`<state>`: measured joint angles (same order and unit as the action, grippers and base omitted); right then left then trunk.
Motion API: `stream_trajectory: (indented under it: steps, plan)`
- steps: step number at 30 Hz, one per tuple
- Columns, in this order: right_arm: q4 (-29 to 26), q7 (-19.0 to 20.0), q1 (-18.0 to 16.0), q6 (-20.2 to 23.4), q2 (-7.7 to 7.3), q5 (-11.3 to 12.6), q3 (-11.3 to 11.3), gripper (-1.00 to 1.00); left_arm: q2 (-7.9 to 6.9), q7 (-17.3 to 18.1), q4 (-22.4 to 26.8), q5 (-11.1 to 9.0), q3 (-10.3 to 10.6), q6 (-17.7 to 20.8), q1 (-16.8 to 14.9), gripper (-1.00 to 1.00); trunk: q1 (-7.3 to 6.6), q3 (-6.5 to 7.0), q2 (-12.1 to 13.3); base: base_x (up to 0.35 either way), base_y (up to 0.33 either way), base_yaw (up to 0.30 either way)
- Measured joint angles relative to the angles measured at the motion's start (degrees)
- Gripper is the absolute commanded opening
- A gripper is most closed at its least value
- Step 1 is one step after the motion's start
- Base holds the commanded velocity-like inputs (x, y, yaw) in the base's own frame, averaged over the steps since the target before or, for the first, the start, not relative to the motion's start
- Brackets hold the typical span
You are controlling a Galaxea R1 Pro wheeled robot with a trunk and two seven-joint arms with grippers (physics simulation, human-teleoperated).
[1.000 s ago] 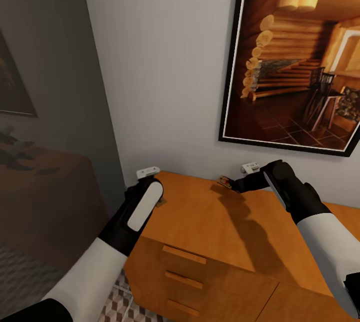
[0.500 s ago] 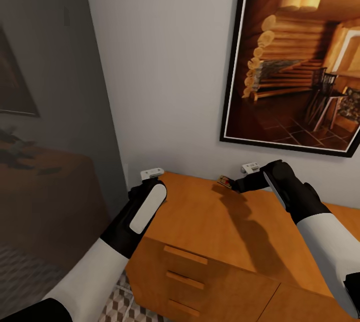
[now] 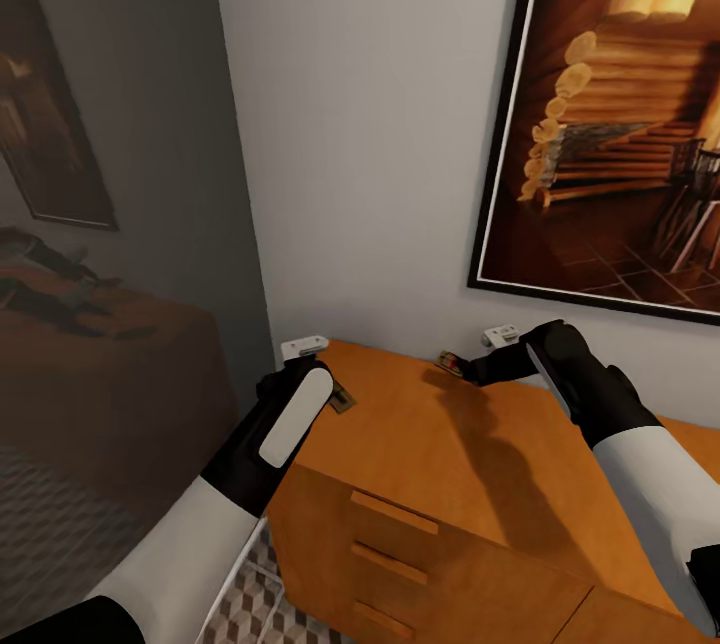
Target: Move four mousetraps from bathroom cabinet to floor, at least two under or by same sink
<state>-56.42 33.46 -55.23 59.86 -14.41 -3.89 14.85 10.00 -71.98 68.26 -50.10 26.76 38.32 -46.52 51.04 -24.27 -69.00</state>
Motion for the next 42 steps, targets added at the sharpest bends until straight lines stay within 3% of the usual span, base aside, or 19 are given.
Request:
stream_trajectory:
  steps: [35,42]
  plan:
    - [1.56,0.17,0.00,0.01,0.02,-0.04,0.13,-1.00,0.00,0.26,0.15,-0.05,0.17,-0.18,0.00,1.00,0.00,0.02,0.00,0.000,-0.044,0.003]
    - [0.92,0.79,0.73,0.01,-0.08,0.00,1.97,-1.00,0.00,0.34,0.15,-0.05,0.17,-0.12,0.00,1.00,0.00,0.02,0.00,0.000,0.000,0.000]
